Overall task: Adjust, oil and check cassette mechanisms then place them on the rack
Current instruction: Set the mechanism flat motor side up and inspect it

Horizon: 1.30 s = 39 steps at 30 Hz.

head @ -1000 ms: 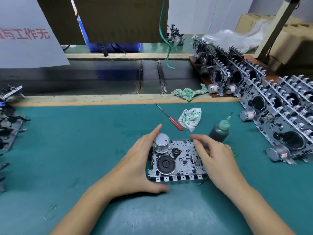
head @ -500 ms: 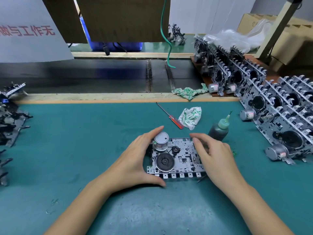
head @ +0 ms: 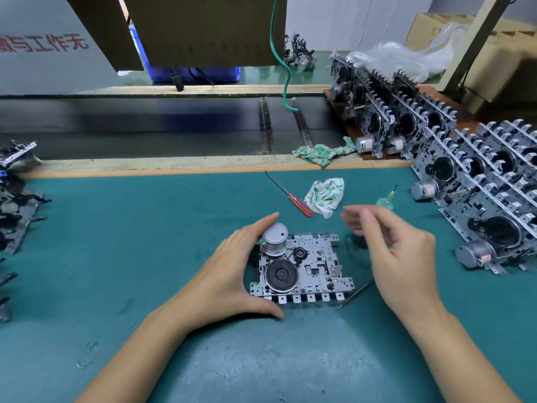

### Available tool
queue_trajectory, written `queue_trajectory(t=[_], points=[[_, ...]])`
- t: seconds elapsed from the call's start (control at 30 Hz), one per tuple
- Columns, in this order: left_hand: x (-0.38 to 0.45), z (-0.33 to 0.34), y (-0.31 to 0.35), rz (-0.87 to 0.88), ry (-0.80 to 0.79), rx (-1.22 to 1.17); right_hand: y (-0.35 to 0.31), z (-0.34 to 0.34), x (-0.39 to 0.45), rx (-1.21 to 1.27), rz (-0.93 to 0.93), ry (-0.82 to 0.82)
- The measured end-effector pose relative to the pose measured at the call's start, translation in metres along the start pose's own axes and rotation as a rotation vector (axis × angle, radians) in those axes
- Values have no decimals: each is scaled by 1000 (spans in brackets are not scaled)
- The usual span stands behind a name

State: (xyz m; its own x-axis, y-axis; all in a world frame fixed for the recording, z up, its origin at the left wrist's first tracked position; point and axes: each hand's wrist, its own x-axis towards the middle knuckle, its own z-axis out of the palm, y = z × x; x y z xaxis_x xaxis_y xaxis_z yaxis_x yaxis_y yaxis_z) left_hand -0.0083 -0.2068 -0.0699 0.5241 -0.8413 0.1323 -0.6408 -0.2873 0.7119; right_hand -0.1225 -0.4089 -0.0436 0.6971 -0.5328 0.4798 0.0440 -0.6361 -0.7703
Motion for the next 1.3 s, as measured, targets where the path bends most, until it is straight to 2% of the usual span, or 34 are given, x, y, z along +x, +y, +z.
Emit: queue_trajectory(t=[0.1, 0.2, 0.33, 0.5, 0.7, 0.9, 1.0, 1.13, 1.23, 1.3], points=[[0, 0, 0, 0, -9, 7, -3, -4, 2, 75, -53, 201], [0, 2, 3, 8, 6, 55, 4, -6, 8, 80, 13, 323], [2, 5, 8, 12, 74, 106, 17, -3, 11, 33, 210, 220], [1, 1, 4, 7, 21, 48, 24, 2, 11, 28, 383, 47], [-1, 0, 1, -2, 6, -3, 29, 2, 13, 56, 450, -2], [-2, -2, 4, -30, -25, -6, 35, 0, 11, -41, 472, -77], [-2, 6, 13, -93, 58, -21, 26, 2, 12, 111, 413, -80], [7, 24, 29, -203, 323, -64, 14, 0, 14, 266, 307, -8], [17, 30, 36, -258, 397, 93, 8, -8, 16, 507, 372, 33], [23, 30, 40, -286, 412, 130, 4, -13, 18, 777, 459, 43]])
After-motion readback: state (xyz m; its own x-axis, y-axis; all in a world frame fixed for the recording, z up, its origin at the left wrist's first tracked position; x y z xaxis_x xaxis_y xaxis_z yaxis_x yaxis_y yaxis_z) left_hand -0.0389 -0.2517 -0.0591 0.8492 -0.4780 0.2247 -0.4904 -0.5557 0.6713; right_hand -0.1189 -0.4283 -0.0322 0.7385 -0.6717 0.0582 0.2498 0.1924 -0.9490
